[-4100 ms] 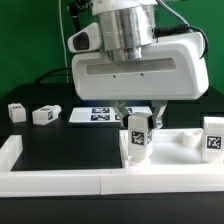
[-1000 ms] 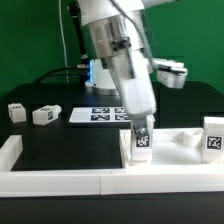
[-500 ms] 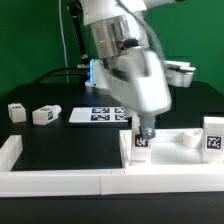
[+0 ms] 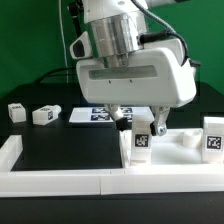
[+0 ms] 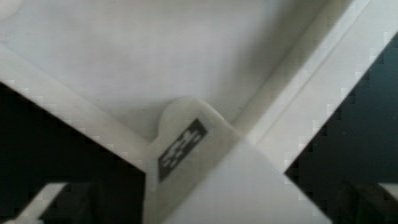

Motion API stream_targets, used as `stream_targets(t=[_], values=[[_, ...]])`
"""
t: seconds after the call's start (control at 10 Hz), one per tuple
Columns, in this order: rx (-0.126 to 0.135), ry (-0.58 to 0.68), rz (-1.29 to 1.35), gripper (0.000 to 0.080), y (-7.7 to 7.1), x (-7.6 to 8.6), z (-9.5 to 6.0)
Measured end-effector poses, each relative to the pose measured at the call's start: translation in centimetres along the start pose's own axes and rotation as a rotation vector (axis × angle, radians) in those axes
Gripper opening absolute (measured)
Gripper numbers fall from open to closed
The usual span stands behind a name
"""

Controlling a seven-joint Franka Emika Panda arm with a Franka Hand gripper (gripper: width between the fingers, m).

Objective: Assemble square table

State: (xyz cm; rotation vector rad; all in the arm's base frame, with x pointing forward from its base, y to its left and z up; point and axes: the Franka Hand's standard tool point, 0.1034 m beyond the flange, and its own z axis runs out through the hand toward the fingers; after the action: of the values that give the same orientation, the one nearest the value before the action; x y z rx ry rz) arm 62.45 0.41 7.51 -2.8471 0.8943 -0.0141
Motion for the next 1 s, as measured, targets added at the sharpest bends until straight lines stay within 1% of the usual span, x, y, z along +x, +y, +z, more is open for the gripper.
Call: stream_targets(t=[0.1, 0.2, 0.4, 0.6, 0.7, 1.0], values=[[-0.031, -0.003, -0.160, 0.0649, -0.27, -0.28, 0.00], [-0.042, -0.009, -0.227, 0.0649, -0.41, -0.37, -0.05], [-0.043, -0.007, -0.199, 0.0649, -0.26, -0.27, 0.00], [-0.043, -0.006, -0.162, 0.0382, -0.26, -0.28, 0.01], [-0.044, -0.005, -0.092, 0.0292, -0.19, -0.26, 0.01], [-0.045, -0.001, 0.121, 0.0292, -0.06, -0.23, 0.08]])
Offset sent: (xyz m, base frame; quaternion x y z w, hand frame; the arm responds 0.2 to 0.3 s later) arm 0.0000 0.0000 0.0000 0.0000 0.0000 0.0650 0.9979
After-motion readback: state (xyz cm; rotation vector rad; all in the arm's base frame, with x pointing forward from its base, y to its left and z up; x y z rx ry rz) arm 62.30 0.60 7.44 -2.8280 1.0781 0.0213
